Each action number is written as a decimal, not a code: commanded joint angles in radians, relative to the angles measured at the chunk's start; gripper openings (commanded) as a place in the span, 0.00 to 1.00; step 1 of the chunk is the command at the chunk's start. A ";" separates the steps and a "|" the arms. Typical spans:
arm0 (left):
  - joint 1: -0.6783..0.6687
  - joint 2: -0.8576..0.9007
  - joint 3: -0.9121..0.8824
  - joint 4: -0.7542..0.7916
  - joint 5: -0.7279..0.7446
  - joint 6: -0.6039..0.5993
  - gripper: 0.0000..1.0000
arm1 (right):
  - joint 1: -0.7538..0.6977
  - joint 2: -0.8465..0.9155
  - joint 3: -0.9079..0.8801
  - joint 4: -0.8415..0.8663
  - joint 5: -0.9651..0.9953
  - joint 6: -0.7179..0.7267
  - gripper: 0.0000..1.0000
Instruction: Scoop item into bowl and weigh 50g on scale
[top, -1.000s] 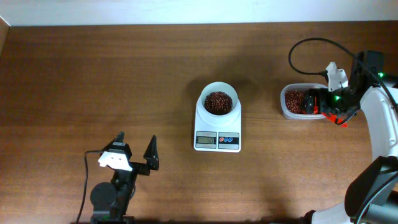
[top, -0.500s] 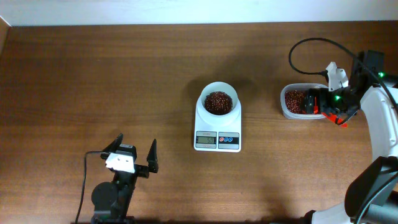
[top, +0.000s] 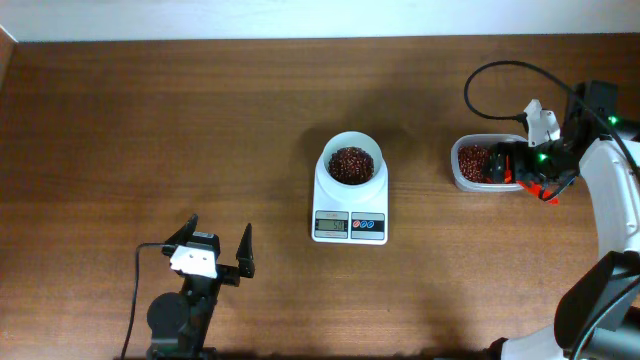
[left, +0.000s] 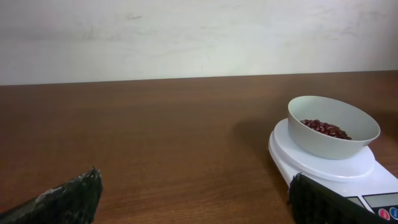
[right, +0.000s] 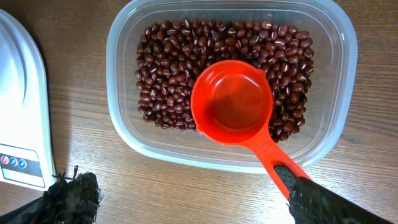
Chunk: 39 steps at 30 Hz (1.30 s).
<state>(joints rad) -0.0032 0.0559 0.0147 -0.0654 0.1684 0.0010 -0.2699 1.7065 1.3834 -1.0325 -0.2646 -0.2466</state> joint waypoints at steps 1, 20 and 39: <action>0.008 -0.010 -0.006 -0.003 -0.008 0.019 0.99 | -0.001 0.000 -0.005 0.000 -0.013 -0.011 0.99; 0.008 -0.010 -0.006 -0.003 -0.008 0.019 0.99 | 0.001 -0.505 -0.446 0.671 -0.151 0.011 0.99; 0.008 -0.010 -0.006 -0.003 -0.008 0.019 0.99 | 0.141 -1.448 -1.378 1.311 -0.003 0.281 0.99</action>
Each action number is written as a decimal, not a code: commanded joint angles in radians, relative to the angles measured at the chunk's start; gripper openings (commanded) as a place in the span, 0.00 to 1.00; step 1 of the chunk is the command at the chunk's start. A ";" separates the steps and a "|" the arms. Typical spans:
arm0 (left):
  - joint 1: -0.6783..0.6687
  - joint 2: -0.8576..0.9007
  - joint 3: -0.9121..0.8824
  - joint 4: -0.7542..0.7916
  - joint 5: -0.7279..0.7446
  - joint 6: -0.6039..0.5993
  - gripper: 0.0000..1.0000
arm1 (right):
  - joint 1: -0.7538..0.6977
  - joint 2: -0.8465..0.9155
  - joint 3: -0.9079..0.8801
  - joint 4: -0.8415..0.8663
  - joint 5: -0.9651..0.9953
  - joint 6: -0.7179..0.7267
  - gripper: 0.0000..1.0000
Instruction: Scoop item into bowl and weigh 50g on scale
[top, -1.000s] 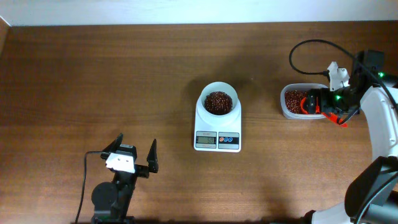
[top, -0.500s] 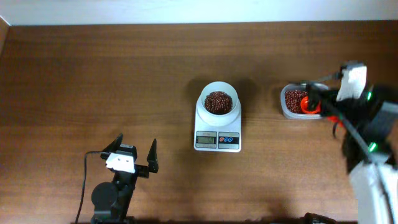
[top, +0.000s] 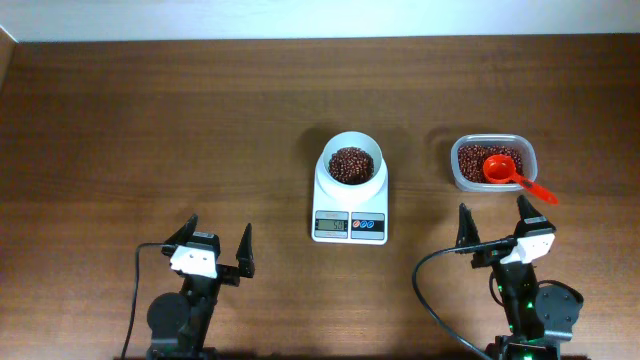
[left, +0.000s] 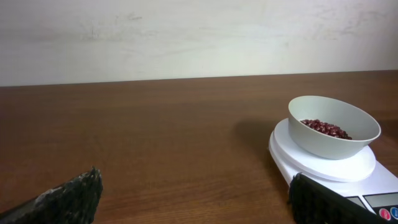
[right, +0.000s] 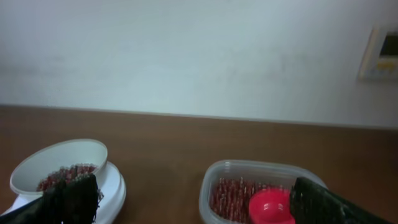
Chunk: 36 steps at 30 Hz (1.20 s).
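Note:
A white bowl (top: 352, 162) holding red beans sits on the white scale (top: 350, 215) at the table's middle; the same bowl (left: 333, 126) shows in the left wrist view, and again (right: 59, 165) in the right wrist view. A clear tub (top: 491, 163) of beans stands to the right, with the red scoop (top: 507, 171) lying in it, handle over the rim. The scoop (right: 272, 207) looks empty. My right gripper (top: 493, 238) is open near the front edge, well short of the tub. My left gripper (top: 217, 243) is open at the front left, holding nothing.
Brown wooden table (top: 150, 130) with a pale wall (left: 186, 37) behind it. Cables trail from both arm bases at the front edge.
My right gripper has let go of the scoop handle and moved from over the tub back to the front edge. The scoop now rests in the tub. The left arm is unchanged.

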<state>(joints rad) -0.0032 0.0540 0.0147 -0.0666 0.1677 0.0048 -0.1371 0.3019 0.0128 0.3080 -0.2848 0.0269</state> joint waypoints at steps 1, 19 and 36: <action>0.008 -0.008 -0.006 -0.002 -0.007 0.015 0.99 | 0.008 -0.061 -0.007 -0.068 0.017 0.007 0.99; 0.008 -0.008 -0.006 -0.002 -0.007 0.015 0.99 | 0.079 -0.299 -0.007 -0.369 0.061 -0.180 0.99; 0.008 -0.008 -0.006 -0.002 -0.007 0.015 0.99 | 0.079 -0.299 -0.007 -0.375 0.147 -0.071 0.99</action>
